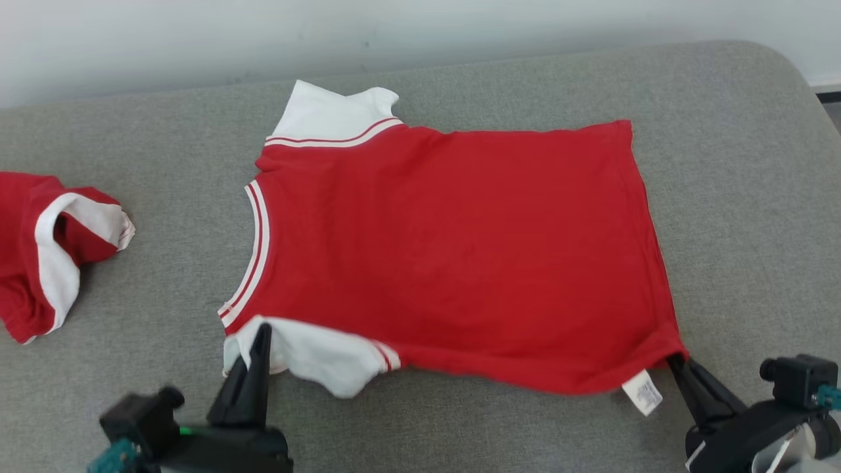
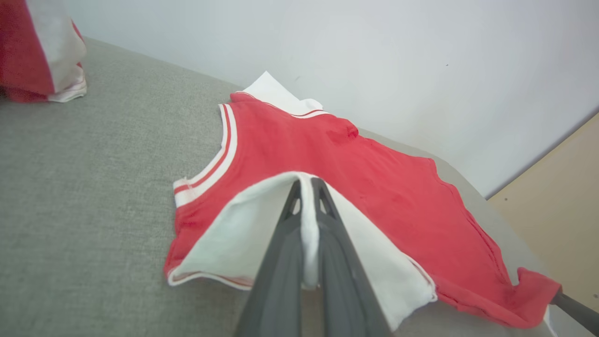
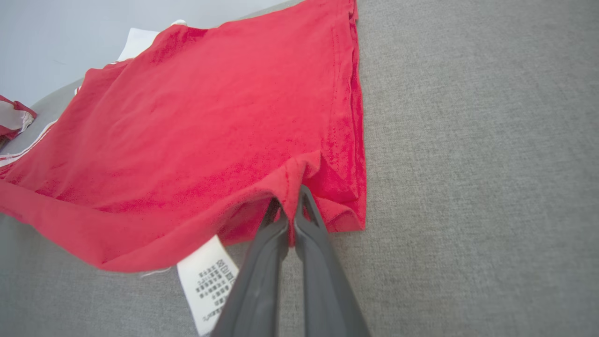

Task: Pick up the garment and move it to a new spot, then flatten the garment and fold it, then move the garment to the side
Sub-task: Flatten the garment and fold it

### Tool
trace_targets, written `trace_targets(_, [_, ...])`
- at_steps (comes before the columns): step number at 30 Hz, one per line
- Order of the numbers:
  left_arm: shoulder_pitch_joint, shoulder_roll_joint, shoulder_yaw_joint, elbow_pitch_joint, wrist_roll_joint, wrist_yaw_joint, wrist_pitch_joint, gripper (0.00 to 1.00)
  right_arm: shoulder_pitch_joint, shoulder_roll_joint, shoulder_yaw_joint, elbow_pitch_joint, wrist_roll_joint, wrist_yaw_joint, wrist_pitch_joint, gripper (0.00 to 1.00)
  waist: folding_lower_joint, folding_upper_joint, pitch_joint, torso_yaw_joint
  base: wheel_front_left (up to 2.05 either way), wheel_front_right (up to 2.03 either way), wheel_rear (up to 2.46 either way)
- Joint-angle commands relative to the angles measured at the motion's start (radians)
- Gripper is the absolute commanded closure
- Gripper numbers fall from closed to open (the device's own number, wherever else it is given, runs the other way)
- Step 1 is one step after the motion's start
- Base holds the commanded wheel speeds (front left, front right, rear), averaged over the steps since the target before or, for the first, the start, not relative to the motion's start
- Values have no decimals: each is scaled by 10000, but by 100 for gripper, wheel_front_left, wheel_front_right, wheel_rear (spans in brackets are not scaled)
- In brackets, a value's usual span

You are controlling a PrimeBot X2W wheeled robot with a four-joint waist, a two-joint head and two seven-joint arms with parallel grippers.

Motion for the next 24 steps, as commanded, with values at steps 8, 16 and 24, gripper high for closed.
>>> trace_targets(8, [-2151,376,89,1223,53,-84,628,100,-1494,291,88,648,480,-24,259,100,-1,-1,539,-437,0,0,0])
trace_targets(16, [-3416,498,-13,2856,320,-246,350,100,-2803,660,558,1742,634,-24,-146,100,-1,-1,773,-561,0,0,0])
trace_targets(24, [-3613,331,107,3803,480,-169,-276,0,-3136,583,1139,2562,590,-24,-943,0,-1,-1,543,-362,0,0,0])
